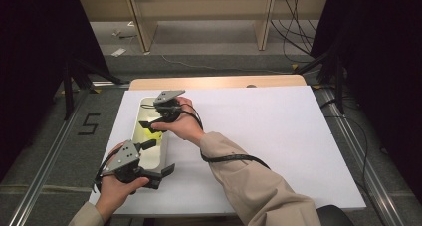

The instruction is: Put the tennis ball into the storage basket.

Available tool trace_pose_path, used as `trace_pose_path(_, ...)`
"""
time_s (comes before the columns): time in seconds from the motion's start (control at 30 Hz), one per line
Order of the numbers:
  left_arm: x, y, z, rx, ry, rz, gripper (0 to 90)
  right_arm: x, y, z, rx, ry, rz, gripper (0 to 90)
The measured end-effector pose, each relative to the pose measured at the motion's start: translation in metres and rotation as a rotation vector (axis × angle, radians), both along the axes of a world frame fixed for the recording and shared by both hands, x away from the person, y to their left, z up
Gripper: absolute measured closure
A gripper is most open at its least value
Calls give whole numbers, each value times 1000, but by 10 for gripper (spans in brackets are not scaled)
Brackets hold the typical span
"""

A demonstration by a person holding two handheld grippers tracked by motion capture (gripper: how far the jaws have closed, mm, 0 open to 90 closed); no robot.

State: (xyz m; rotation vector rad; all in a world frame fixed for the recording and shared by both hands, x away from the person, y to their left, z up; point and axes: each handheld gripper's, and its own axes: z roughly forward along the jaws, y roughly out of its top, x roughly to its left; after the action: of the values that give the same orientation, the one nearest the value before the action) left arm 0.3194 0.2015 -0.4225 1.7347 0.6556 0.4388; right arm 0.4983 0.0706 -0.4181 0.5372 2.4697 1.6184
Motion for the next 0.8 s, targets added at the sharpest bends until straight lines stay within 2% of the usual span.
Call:
trace_pose_path(0.37, 0, -1, 0, 3, 0, 1, 0, -6, -32, 8, 29, -12, -32, 154)
trace_pose_path(0.8, 0, -1, 0, 1, 5, 4, 0, -14, -69, 8, 33, -15, -66, 156)
